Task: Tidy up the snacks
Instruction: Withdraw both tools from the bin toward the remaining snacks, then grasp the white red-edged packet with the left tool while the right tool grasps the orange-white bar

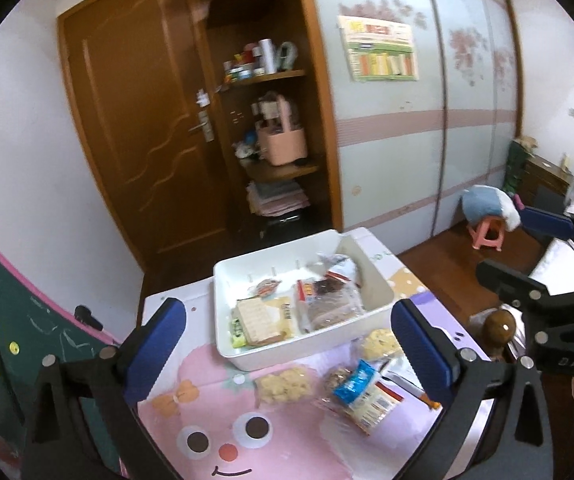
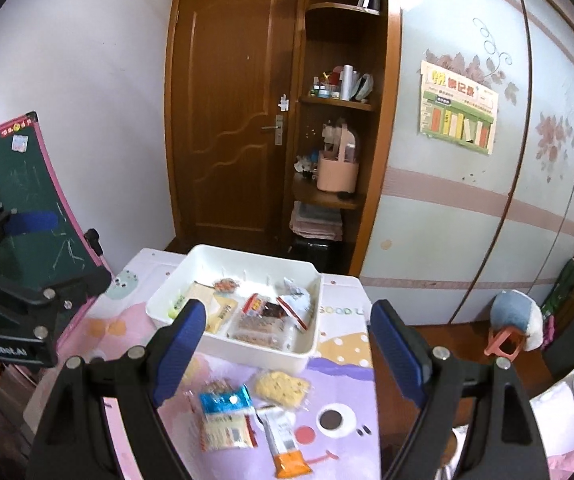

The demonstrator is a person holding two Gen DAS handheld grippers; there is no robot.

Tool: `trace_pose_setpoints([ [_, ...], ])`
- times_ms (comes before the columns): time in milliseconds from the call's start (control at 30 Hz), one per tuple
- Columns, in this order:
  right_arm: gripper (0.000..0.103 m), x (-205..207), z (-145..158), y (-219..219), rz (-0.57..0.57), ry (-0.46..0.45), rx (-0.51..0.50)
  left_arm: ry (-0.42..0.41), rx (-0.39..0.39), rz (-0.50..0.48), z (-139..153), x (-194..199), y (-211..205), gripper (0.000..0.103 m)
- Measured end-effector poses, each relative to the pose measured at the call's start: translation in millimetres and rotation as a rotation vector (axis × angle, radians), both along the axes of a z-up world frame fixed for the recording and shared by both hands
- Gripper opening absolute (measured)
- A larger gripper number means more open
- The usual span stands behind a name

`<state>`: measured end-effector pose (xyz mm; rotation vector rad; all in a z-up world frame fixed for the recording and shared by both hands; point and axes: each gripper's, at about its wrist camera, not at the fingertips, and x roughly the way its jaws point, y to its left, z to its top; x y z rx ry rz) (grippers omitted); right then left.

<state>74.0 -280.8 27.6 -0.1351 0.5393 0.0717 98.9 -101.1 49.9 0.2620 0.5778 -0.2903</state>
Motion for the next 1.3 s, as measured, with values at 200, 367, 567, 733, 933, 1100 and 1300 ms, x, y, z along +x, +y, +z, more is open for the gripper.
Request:
trace_pose_setpoints([
  [200,0.086,-16.9,-23.7,-9.9,-0.007,0.027,-0.041,0.038,0.019,-0.066,-21.3,-15.4,-25.2,0.102],
  [367,0.086,-18.0,-57.2,-16.8,-0.012,0.079,-0.045,0.138,-0.029,-0.077,-57.0,-10.4,-33.0,0.102],
  [567,0.086,-10.0,-118.5,-29.2,-0.033,0.193,-0.007,0.298,-0.083,-0.024,-128.2,6.8,-37.6,0.102],
  [733,0.086,1.0,-173.2,-38.2,-0.044,0.297,0.025,0.434,-0.093,0.058,-193.5,23.9,-39.8,0.102],
  [933,0.086,14.5,-230.1,-40.0,-0.033,0.418,0.059,0.53,-0.089,0.138,-248.2,43.7,-46.5,0.102],
  [1100,0.085,25.4,-257.4,-40.1,-0.03,0.462,0.06,0.601,-0.112,0.177,-281.1,59.6,-58.1,0.102],
  [1300,0.078,36.0,-275.2,-35.9,-0.006,0.499,0.07,0.673,-0.138,0.228,-306.0,72.8,-64.5,0.102],
])
